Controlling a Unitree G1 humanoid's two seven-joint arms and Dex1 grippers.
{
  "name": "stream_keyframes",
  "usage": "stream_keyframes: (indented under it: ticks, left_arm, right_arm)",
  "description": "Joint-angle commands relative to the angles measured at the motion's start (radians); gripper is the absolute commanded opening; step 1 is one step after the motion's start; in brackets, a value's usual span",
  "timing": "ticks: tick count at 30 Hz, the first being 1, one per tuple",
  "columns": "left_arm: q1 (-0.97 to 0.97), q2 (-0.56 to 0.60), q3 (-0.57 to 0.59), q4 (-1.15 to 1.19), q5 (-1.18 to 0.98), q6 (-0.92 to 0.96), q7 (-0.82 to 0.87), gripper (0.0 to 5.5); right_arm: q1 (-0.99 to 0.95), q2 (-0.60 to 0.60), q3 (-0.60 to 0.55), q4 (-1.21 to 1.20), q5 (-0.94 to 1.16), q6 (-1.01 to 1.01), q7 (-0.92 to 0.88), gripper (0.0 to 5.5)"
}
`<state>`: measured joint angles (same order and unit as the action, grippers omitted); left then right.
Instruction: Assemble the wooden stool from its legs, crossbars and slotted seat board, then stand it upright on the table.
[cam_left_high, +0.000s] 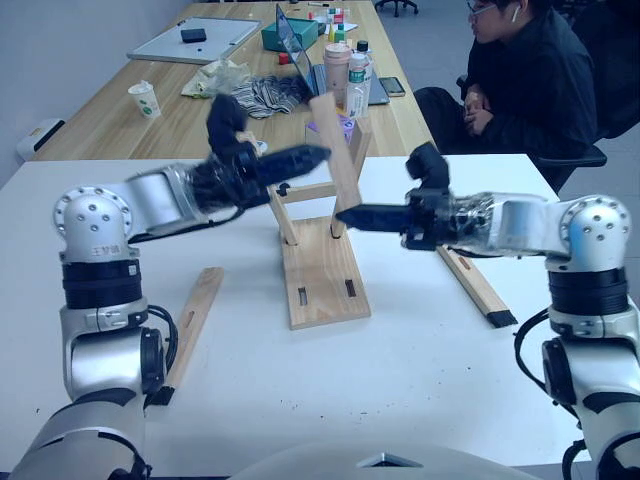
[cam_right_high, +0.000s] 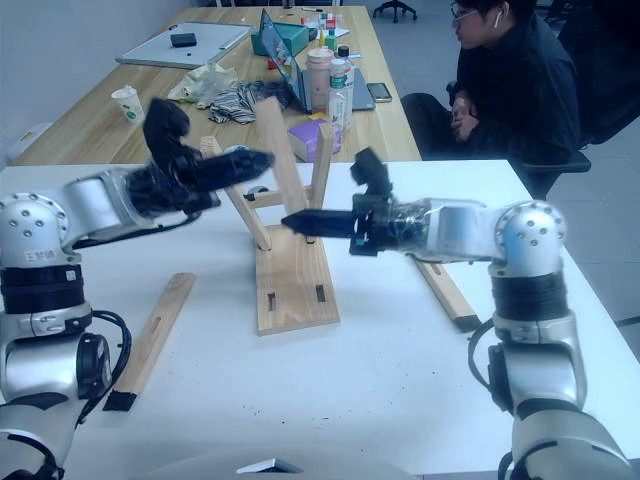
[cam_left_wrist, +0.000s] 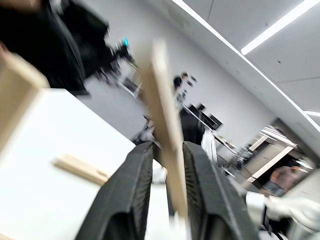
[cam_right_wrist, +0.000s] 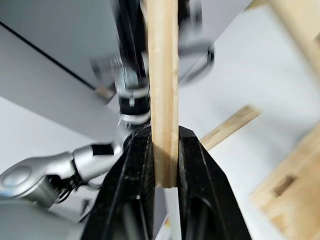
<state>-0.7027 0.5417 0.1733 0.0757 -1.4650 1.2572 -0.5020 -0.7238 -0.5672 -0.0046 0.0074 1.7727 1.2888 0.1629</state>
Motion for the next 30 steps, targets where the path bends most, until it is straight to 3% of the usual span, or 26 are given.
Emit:
stream_keyframes:
  ticks: [1,3,6,15,17,22,30]
  left_arm:
    - [-0.005,-0.025,0.011,0.005,-0.016,0.022,0.017,1.71]
    - [-0.009,-0.047,0.019,0.02,-0.02,0.018,0.049,2.03]
    - [-0.029,-0.072,0.046,0.053,-0.053,0.018,0.08,2.06]
    - [-0.076,-0.11,0.058,0.086,-0.111,0.029,0.147,3.44]
    - [-0.083,-0.121,0.054,0.092,-0.111,0.03,0.158,3.51]
    - [-0.089,-0.13,0.056,0.096,-0.126,0.037,0.172,3.52]
    - [-0.09,-0.114,0.057,0.092,-0.119,0.046,0.148,2.25]
  right_arm:
    - [-0.012,-0.002,0.001,-0.003,-0.018,0.003,0.02,0.39]
    - [-0.013,0.003,0.002,-0.004,-0.024,0.004,0.027,0.39]
    - [-0.012,0.008,0.009,-0.009,-0.03,0.007,0.036,0.39]
    - [0.015,0.008,0.037,-0.047,-0.023,0.018,0.047,0.39]
    - [0.017,0.008,0.043,-0.052,-0.021,0.017,0.047,0.39]
    - [0.025,0.004,0.055,-0.068,-0.026,0.014,0.047,0.39]
    - [0.023,0.001,0.056,-0.07,-0.03,0.011,0.043,0.39]
